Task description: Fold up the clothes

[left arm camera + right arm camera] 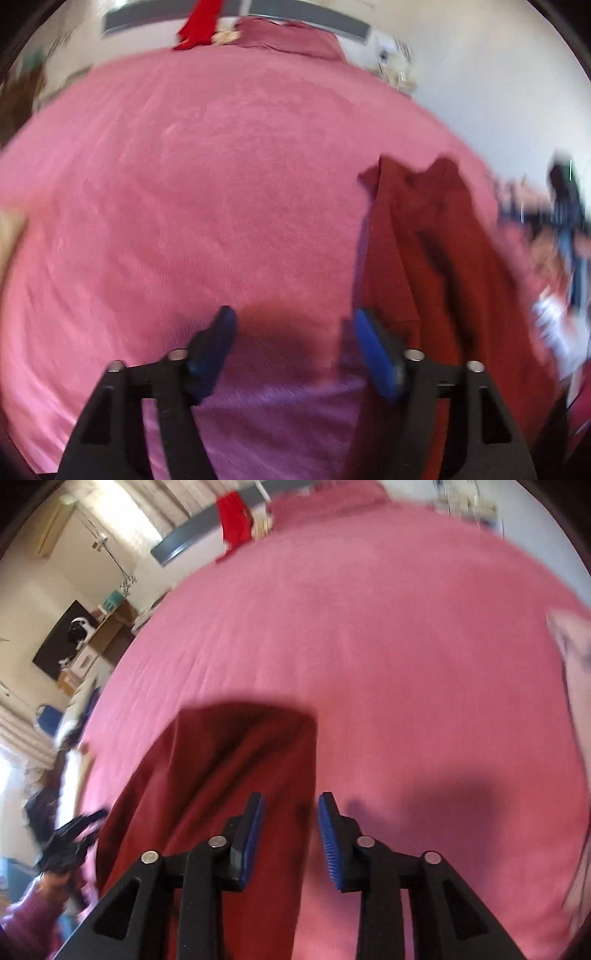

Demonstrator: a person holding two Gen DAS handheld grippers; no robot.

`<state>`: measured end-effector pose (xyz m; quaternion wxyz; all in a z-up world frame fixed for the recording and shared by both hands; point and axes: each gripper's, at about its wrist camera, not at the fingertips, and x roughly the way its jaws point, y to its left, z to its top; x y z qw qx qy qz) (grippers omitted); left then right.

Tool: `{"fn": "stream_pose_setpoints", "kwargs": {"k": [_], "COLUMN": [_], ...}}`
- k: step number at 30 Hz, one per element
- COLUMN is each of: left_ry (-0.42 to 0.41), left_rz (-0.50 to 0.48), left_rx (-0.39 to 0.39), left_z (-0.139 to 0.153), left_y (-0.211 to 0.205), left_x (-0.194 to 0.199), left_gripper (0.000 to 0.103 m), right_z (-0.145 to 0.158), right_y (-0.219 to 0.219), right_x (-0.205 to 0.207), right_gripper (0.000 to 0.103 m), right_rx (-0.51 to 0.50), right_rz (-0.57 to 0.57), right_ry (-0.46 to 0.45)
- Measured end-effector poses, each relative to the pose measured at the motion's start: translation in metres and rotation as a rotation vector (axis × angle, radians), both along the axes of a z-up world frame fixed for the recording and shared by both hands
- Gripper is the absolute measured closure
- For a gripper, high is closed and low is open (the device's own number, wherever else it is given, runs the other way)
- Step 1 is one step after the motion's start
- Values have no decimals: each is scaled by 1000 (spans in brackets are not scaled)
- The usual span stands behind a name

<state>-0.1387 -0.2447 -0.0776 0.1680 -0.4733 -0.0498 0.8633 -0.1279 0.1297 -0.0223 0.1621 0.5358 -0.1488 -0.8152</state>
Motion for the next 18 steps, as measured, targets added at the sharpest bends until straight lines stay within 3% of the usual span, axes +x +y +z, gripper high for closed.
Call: {"fn": "stream_pose_setpoints", "kwargs": {"k": [3, 6, 7, 10, 14, 18], "left_ry": [-18, -86, -117, -100, -111, -115], "left_rz": [-40, -73, -77, -50, -7, 27], "left_rx": [11, 88, 126, 147, 207, 236], "left_z": [-2, -10, -15, -16, -19, -20], "left_y": [4, 0, -3, -2, -9, -12], "left_x": [17, 31, 35, 59, 75, 92], "left_gripper": [26, 24, 24, 24, 23, 23], "right_z": [-20, -46, -51, -58, -63, -81], "right_y": [9, 17, 19, 23, 19, 6], "right_x": [48, 84, 93, 116, 130, 150], "right_gripper": [71, 71, 71, 71, 71, 71], "right_rx": [13, -89, -123, -218, -331, -352], "right_rz": [12, -11, -24, -59, -42, -13], "right_ry": [-89, -180, -184, -152, -197, -208]}}
